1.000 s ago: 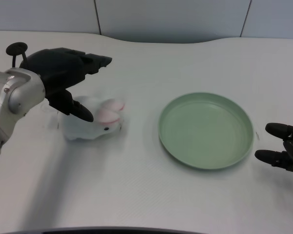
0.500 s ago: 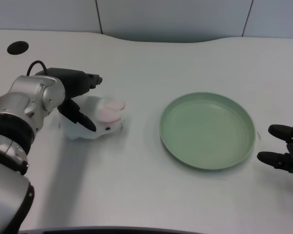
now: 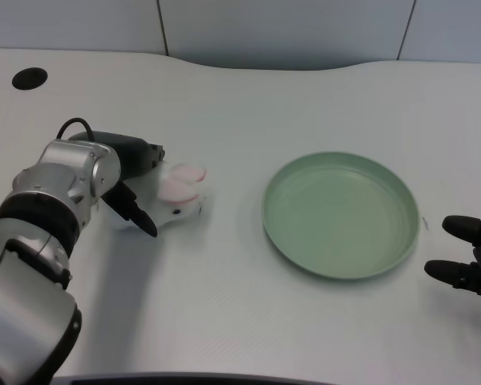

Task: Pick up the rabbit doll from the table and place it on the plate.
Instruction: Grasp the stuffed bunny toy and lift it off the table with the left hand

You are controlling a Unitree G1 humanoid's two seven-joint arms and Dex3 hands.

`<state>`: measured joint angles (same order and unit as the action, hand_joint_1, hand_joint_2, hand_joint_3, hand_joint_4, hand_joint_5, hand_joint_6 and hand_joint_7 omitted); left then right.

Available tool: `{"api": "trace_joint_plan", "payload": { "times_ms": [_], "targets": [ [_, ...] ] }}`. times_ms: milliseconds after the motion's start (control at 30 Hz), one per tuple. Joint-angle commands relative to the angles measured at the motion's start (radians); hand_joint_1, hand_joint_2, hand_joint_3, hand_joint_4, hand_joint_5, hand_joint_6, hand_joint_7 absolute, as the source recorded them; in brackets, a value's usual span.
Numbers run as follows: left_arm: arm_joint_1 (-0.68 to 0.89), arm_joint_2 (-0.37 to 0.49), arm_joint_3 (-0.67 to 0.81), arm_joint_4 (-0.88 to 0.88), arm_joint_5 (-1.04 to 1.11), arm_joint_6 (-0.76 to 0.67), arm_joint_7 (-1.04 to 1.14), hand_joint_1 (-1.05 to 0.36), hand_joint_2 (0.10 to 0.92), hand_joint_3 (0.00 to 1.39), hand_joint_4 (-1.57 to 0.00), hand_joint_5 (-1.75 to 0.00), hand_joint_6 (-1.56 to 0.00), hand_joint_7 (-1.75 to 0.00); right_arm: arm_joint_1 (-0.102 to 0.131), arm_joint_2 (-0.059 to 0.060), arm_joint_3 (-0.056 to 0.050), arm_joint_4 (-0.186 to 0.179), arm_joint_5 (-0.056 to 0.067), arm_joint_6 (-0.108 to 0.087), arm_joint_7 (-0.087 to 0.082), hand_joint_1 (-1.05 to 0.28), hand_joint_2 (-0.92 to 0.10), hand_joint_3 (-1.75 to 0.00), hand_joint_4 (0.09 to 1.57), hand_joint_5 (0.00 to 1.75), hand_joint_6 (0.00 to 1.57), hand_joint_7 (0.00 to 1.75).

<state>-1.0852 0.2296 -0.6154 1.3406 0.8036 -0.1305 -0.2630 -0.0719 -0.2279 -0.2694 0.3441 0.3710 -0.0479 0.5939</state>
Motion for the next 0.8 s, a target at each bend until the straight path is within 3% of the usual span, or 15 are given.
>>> {"api": "trace_joint_plan", "payload": {
  "times_ms": [33,200,267,367,400,433,467,533,600,667,800],
  "targets": [
    [-0.008,-0.014,-0.016,0.015,0.008,0.021,0.012,-1.05,0.904,0.00,0.00,0.00,-0.03,-0.01,0.028,-0.005,-0.004,-0.031,0.012,0.009,-0.006,-0.34,-0.92,-0.19,1.02,0.00,0.91,0.00],
    [0.011,-0.031,-0.065,0.020,0.048,0.045,0.125,-0.96,0.878,0.00,-0.02,-0.01,-0.04,-0.01,0.036,-0.003,-0.007,-0.041,0.023,0.019,-0.002,-0.33,-0.92,-0.19,1.01,0.00,0.91,0.00],
    [0.019,-0.030,-0.088,0.021,0.068,0.044,0.183,-0.89,0.848,0.00,-0.13,-0.06,-0.12,-0.04,0.040,-0.004,-0.005,-0.045,0.026,0.020,-0.002,-0.33,-0.92,-0.19,1.01,0.00,0.91,0.00],
    [0.020,-0.031,-0.097,0.026,0.070,0.042,0.203,-0.87,0.840,0.00,-0.16,-0.06,-0.15,-0.04,0.041,-0.005,-0.004,-0.047,0.028,0.020,-0.003,-0.33,-0.92,-0.19,1.01,0.00,0.91,0.00],
    [0.030,-0.024,-0.112,0.025,0.084,0.035,0.265,-0.78,0.838,0.00,-0.25,-0.12,-0.25,-0.09,0.044,-0.006,-0.005,-0.047,0.027,0.018,-0.003,-0.34,-0.92,-0.18,1.01,0.00,0.91,0.00],
    [0.038,-0.018,-0.121,0.025,0.094,0.028,0.315,-0.58,0.838,0.00,-0.34,-0.41,-0.39,-0.33,0.047,-0.006,-0.006,-0.047,0.027,0.014,-0.001,-0.34,-0.92,-0.18,1.01,0.00,0.91,0.00],
    [0.043,-0.015,-0.127,0.025,0.101,0.022,0.351,-0.48,0.838,0.00,-0.32,-0.74,-0.41,-0.57,0.049,-0.006,-0.006,-0.048,0.028,0.012,0.000,-0.35,-0.92,-0.18,1.01,0.00,0.92,0.00],
    [0.050,-0.006,-0.136,0.028,0.111,0.013,0.413,-0.37,0.835,0.00,-0.28,-1.22,-0.40,-0.90,0.055,-0.005,-0.008,-0.052,0.030,0.011,0.002,-0.35,-0.92,-0.18,1.01,0.00,0.91,0.00],
    [0.057,0.002,-0.145,0.031,0.120,0.001,0.469,-0.34,0.833,0.00,-0.26,-1.38,-0.38,-1.00,0.060,-0.002,-0.009,-0.056,0.034,0.011,0.002,-0.35,-0.92,-0.18,1.01,0.00,0.91,0.00],
    [0.068,0.011,-0.143,0.030,0.121,-0.021,0.548,-0.19,0.859,0.00,-0.43,-1.67,-0.40,-1.31,0.064,0.001,-0.010,-0.059,0.038,0.011,0.001,-0.35,-0.92,-0.17,1.02,0.00,0.92,0.00],
    [0.074,0.030,-0.109,0.027,0.096,-0.086,0.657,-0.19,0.912,0.02,-0.73,-1.74,-0.53,-1.46,0.073,0.001,-0.008,-0.068,0.043,0.013,0.001,-0.35,-0.92,-0.17,1.02,0.00,0.92,0.01]
  ]
}}
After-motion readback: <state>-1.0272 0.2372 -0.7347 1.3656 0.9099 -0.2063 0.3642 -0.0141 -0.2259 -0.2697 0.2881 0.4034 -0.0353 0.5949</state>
